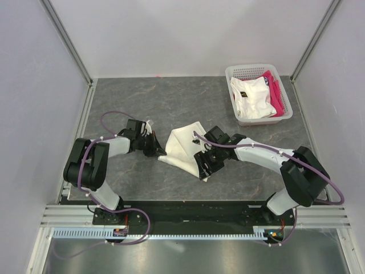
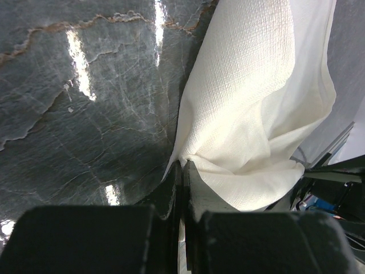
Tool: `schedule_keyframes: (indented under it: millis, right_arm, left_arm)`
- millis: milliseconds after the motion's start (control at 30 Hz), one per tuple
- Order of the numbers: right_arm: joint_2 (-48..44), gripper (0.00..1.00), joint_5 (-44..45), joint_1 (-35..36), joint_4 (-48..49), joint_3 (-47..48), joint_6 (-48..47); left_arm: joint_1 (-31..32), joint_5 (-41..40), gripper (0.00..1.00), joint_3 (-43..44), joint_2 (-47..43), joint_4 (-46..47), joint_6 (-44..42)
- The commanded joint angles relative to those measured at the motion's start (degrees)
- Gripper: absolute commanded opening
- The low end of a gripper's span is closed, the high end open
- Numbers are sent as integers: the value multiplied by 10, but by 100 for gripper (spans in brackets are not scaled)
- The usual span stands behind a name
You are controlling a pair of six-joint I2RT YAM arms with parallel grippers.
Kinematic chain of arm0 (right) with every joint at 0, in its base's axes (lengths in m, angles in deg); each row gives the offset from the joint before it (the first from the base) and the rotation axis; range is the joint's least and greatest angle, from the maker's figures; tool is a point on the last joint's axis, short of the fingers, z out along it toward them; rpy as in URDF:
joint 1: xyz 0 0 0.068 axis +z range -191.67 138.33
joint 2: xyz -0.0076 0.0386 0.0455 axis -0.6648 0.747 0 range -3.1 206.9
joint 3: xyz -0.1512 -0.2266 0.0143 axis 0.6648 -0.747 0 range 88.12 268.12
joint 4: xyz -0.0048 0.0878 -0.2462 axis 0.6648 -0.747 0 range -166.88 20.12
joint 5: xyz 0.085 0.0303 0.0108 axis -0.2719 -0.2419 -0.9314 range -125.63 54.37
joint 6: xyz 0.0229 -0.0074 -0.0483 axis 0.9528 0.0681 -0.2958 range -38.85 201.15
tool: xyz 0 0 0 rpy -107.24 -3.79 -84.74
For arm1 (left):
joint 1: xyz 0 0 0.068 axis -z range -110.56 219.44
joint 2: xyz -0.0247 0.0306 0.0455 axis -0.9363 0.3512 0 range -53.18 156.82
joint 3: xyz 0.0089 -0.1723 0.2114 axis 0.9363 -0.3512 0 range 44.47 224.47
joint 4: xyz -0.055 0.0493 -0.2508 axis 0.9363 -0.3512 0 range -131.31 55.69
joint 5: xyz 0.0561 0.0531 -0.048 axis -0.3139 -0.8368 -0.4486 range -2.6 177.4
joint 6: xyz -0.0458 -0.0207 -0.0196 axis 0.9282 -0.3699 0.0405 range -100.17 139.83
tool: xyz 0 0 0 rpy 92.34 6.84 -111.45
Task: Fold the napkin, place the utensils inside, and roll it up
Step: Roll the napkin with the utensil
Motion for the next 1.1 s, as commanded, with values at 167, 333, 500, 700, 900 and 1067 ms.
schedule_keyframes:
  millis: [167,333,500,700,900,1067]
  right_arm:
    - [-3,62,15,-2,7,27,-16]
    - [-52,64,172,70,-94,107,-27]
    - [-44,66,316,197,-62,135,-26]
    - [50,64,441,247,23,132,-52]
    - [96,63,469,253,83,137,-104]
    - [112,63,449,253,104,134,-133]
  left_arm:
    - [4,-12,2,9,8,-24,-30]
    - [3,-11,2,15,9,-33,-31]
    - [4,-12,2,19,9,-42,-32]
    - [4,-12,2,18,10,-43,-33]
    - [3,-12,2,20,17,-44,-34]
    - [3,-12,2,22,20,-44,-35]
